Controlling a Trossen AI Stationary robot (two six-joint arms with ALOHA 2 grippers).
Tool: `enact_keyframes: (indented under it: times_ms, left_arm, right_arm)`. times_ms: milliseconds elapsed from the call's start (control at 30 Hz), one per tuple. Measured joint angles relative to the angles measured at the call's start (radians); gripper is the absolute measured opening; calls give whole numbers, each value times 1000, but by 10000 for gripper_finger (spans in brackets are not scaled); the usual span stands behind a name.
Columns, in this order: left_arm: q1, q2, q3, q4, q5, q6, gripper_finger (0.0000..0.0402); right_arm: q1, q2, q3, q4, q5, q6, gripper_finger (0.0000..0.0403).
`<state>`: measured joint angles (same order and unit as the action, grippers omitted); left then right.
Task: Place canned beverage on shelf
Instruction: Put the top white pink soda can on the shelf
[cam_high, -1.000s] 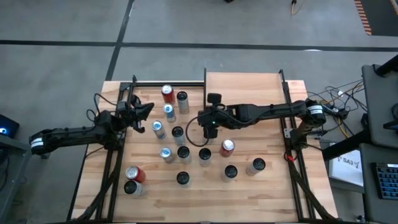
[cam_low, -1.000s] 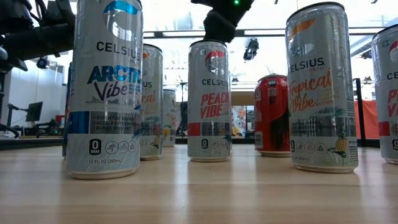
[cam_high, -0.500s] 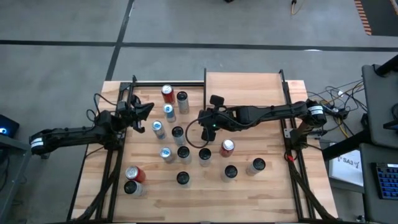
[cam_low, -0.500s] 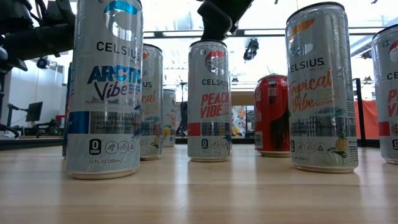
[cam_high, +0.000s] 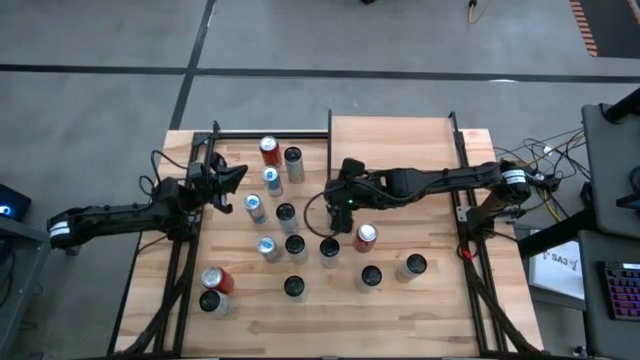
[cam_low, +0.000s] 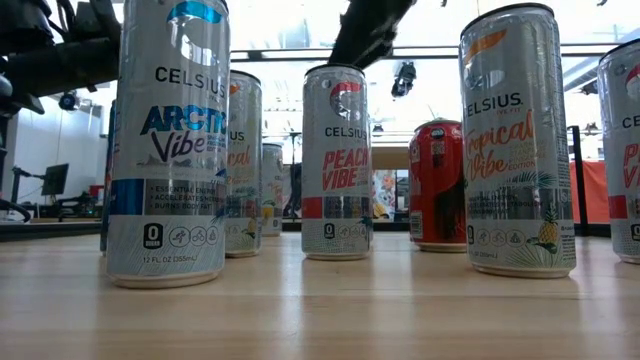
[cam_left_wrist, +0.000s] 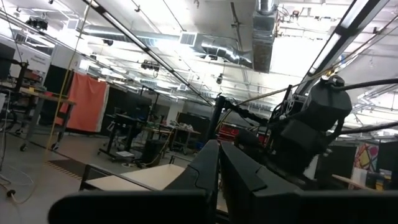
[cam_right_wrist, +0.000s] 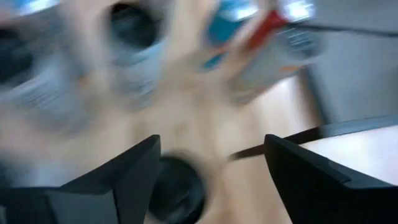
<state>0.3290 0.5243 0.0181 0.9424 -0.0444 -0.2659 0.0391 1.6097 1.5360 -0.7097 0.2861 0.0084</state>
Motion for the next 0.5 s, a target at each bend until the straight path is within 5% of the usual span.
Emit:
enact_keyframes:
  times_ms: [100, 500]
  left_arm:
    - [0, 0, 0, 0, 0, -4, 0]
    - [0, 0, 0, 0, 1, -1, 0]
  right_arm:
    - [1, -16, -2, -51, -107, 18, 294]
    - [-2, -7, -18, -93, -104, 88, 324]
